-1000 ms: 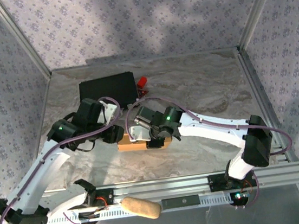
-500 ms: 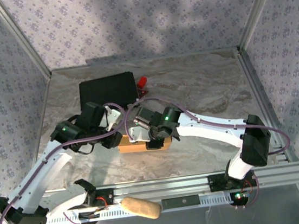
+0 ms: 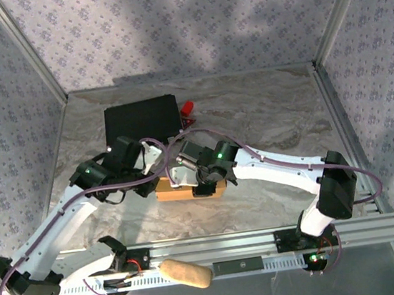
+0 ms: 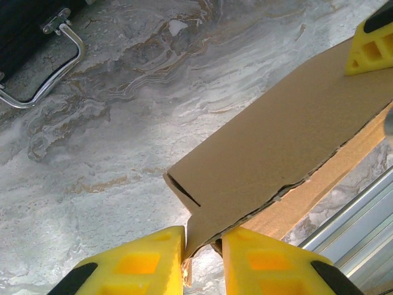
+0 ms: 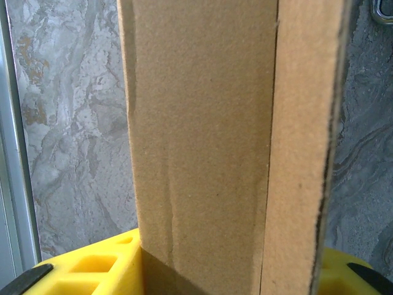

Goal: Fold the paper box

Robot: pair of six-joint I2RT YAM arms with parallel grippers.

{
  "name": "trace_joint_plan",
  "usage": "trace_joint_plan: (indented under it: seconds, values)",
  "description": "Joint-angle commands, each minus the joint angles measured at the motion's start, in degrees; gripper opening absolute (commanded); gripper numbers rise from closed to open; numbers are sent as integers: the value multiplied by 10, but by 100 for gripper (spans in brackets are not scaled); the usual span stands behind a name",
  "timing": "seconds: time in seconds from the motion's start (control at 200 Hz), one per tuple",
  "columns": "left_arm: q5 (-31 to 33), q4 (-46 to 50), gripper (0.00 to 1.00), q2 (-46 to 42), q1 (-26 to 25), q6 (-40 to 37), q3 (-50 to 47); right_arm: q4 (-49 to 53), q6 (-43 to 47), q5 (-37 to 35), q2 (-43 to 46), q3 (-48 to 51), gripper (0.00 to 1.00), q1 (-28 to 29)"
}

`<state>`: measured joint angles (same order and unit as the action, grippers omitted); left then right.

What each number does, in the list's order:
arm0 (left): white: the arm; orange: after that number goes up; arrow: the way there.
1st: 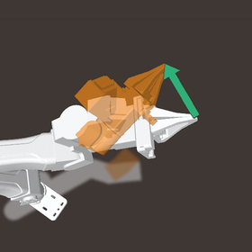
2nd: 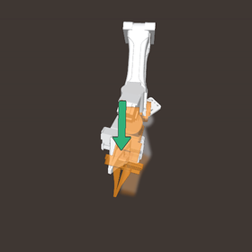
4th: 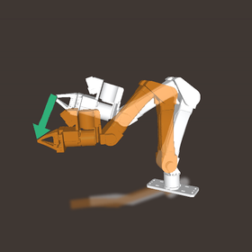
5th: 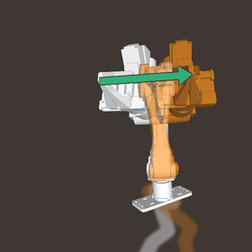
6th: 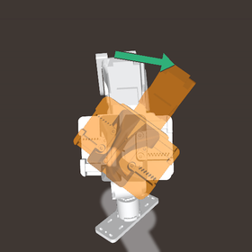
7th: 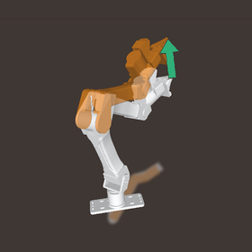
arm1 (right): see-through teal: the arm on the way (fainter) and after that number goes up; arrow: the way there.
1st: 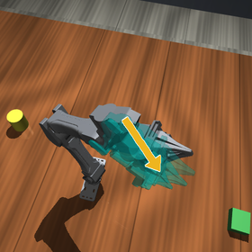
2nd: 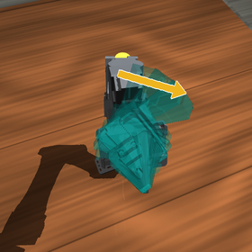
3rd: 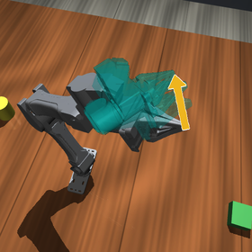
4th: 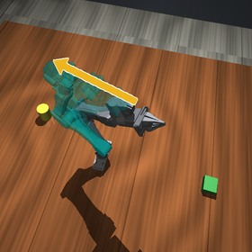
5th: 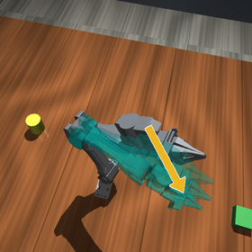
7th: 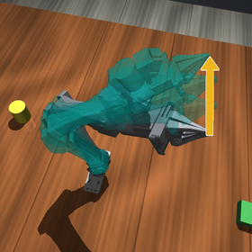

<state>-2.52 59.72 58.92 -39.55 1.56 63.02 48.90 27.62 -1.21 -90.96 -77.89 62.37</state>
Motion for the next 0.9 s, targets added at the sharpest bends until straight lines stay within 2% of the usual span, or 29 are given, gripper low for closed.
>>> trace_joint_plan:
  seconds: [0.0,0.135,0.28,0.625,0.895]
  values:
    - [5,-21,22,-2,-14,13,-4,17,-11,8,-10,-6,44,-1]
    - [12,-33,9,3,-25,35,-5,18,-13,6,-13,-8,44,-1]
    - [20,-41,1,2,-31,68,-5,18,-16,6,-13,-7,44,-3]
    - [27,-59,0,8,-48,176,-15,4,-42,-10,-24,-4,46,-3]
    - [33,-83,0,5,-54,234,-34,-4,-56,10,-21,-4,46,-5]
